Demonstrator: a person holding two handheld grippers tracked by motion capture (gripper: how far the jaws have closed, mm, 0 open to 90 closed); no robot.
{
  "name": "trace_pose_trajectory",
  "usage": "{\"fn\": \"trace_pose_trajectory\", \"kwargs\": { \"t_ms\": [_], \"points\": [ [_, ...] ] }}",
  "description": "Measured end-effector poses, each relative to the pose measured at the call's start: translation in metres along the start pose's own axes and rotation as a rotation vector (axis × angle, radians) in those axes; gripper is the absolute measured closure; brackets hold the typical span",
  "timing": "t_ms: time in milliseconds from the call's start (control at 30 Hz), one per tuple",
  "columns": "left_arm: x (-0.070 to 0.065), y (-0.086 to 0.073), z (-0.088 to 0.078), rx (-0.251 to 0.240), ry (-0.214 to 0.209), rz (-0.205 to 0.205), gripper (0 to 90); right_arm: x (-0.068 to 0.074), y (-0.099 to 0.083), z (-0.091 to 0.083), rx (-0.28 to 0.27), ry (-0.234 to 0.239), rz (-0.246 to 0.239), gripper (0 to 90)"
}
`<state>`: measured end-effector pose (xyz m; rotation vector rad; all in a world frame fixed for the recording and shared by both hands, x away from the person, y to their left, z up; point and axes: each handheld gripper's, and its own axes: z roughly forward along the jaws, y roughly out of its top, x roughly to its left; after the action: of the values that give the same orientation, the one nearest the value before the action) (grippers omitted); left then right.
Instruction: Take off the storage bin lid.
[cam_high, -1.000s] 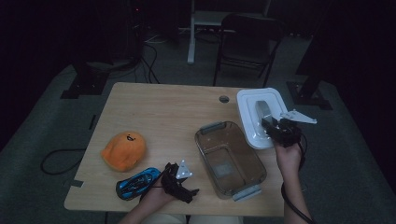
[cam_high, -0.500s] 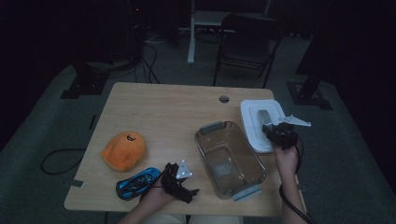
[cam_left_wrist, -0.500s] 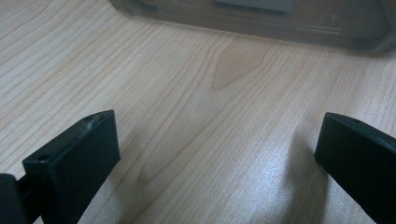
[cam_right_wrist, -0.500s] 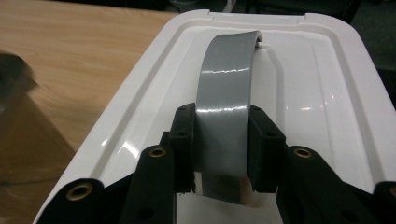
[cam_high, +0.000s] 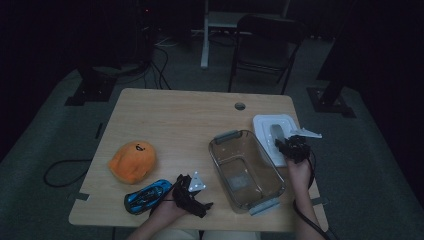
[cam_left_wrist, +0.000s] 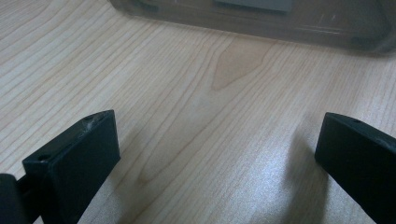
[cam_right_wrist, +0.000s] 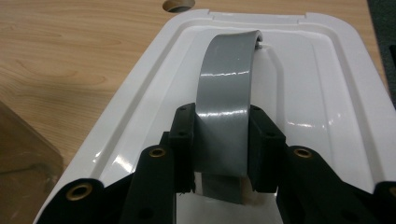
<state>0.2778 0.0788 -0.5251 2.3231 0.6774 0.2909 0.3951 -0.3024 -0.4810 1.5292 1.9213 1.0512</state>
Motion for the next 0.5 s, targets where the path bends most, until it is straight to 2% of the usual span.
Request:
{"fn": "trace_pose_trajectory", "kwargs": {
  "t_ms": [200,500],
  "points": [
    [0.0,0.0,0.0,0.0,0.0,0.0,0.4,-0.002,-0.015,0.017,0.052,-0.005,0.011,67.4],
    [0.0,0.0,0.0,0.0,0.0,0.0,0.4,-0.004,-0.025,0.022,0.067,-0.009,0.026,65.8]
  ]
}}
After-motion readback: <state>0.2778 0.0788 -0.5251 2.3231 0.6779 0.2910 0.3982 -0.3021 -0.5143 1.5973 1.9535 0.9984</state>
